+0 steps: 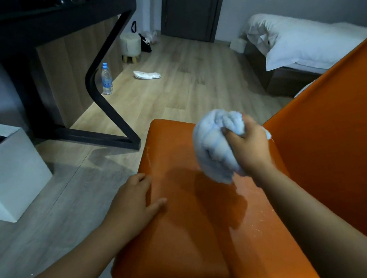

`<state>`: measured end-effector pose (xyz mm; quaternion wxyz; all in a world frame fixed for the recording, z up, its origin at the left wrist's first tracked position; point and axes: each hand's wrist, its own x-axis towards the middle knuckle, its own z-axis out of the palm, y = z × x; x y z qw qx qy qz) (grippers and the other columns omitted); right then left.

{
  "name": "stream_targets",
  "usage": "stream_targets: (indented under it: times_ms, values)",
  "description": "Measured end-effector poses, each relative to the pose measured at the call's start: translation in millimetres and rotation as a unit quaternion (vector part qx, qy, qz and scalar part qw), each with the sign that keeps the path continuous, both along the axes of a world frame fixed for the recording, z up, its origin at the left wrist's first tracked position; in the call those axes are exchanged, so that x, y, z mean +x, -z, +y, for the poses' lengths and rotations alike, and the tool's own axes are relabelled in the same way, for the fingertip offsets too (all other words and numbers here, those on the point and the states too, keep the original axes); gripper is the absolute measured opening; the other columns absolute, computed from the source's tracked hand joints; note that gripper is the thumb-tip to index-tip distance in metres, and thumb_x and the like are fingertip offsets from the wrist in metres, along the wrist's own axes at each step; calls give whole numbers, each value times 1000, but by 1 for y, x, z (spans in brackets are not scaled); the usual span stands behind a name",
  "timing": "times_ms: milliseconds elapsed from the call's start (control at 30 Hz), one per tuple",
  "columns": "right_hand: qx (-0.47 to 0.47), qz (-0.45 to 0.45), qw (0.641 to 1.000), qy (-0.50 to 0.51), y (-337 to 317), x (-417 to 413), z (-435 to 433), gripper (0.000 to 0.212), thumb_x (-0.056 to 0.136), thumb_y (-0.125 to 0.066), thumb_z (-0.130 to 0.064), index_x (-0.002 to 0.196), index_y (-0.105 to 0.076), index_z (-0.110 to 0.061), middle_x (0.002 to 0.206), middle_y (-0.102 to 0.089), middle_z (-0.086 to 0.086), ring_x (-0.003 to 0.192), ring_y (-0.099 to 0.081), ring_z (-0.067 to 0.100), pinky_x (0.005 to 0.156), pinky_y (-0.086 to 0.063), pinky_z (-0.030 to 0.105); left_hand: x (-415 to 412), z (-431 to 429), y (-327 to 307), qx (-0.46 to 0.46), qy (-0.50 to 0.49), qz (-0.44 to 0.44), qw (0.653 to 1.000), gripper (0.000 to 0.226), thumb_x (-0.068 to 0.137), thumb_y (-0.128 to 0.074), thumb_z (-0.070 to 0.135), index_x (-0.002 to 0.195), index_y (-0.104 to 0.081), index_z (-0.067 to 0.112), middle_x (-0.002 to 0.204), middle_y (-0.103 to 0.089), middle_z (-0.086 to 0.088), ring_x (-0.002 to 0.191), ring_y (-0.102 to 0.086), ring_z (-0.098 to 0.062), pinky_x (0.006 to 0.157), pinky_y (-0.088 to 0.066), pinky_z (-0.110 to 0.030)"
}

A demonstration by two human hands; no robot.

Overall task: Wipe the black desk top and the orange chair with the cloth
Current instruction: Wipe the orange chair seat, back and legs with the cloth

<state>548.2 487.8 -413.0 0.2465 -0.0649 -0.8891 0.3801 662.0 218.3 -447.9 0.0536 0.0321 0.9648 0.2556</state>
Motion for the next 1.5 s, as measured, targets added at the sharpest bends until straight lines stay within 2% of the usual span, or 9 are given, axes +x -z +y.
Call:
stream_targets:
  times_ms: [33, 67, 133, 300, 467, 700, 833, 1033, 1500]
  values:
    - [-68, -49, 973, -213, -26, 29, 0, 13, 90, -64, -25, 99, -62, -16, 92, -68, 6, 88, -67, 29, 81, -50, 36, 2, 5, -4, -5, 14, 5, 1000, 73, 91, -50, 55, 151, -27, 19, 156, -23, 1, 140, -29, -17, 112, -28, -31]
    - [16, -57, 998, 18, -40, 59, -4, 17, 94, -59, -27, 103, -61, -13, 93, -67, 6, 91, -65, 26, 82, -49, 36, 5, 11, -6, -4, 28, 8, 1000, 73, 92, -50, 55, 151, -27, 19, 156, -23, 2, 140, -27, -17, 113, -27, -31]
    - [18, 22, 999, -16, -33, 77, 35, 19, 94, -57, -27, 107, -61, -13, 93, -65, 3, 91, -63, 23, 79, -47, 32, 10, 23, -11, -11, 58, 19, 998, 75, 92, -50, 55, 152, -23, 20, 157, -22, 3, 142, -24, -17, 114, -24, -31]
    - [29, 0, 999, 31, -17, 105, 78, 18, 93, -57, -24, 110, -61, -23, 92, -65, -6, 87, -61, 16, 70, -43, 29, 20, 48, -9, -13, 101, 27, 994, 75, 92, -50, 53, 153, -21, 21, 158, -20, 3, 144, -20, -16, 115, -20, -29]
    - [68, -81, 990, 92, 16, 121, 108, 22, 94, -52, -22, 115, -59, -21, 95, -66, 2, 89, -63, 24, 74, -51, 38, 22, 62, 4, -115, 135, -17, 984, 79, 91, -42, 62, 153, -15, 23, 161, -9, 1, 148, -5, -22, 121, -7, -43]
    - [18, -158, 985, 64, 60, 123, 101, 18, 94, -57, -31, 107, -58, -19, 86, -59, -9, 80, -57, 13, 67, -42, 25, 26, 61, 16, -159, 143, -21, 977, 78, 91, -31, 67, 154, -9, 27, 162, 3, 3, 148, 8, -21, 119, 4, -49]
    - [32, -166, 982, 89, 76, 114, 94, 39, 90, -41, -48, 112, -56, -19, 100, -64, 0, 93, -61, 21, 75, -43, 29, 27, 62, 18, -163, 140, -20, 976, 78, 92, -28, 68, 154, -7, 27, 162, 5, 3, 148, 10, -21, 119, 7, -47]
    - [49, -167, 978, 112, 76, 113, 88, 27, 93, -44, -39, 105, -56, -17, 91, -66, 4, 81, -62, 23, 62, -41, 29, 26, 62, 19, -165, 144, -19, 975, 78, 92, -28, 67, 154, -7, 26, 162, 5, 3, 148, 10, -21, 119, 7, -49]
    - [71, -153, 981, 101, 72, 108, 42, 56, 85, -39, -54, 126, -52, -18, 115, -66, 8, 108, -60, 29, 85, -52, 43, 28, 47, 14, -99, 125, 13, 987, 72, 93, -38, 61, 153, -19, 26, 161, -8, 4, 148, -1, -16, 119, 3, -40]
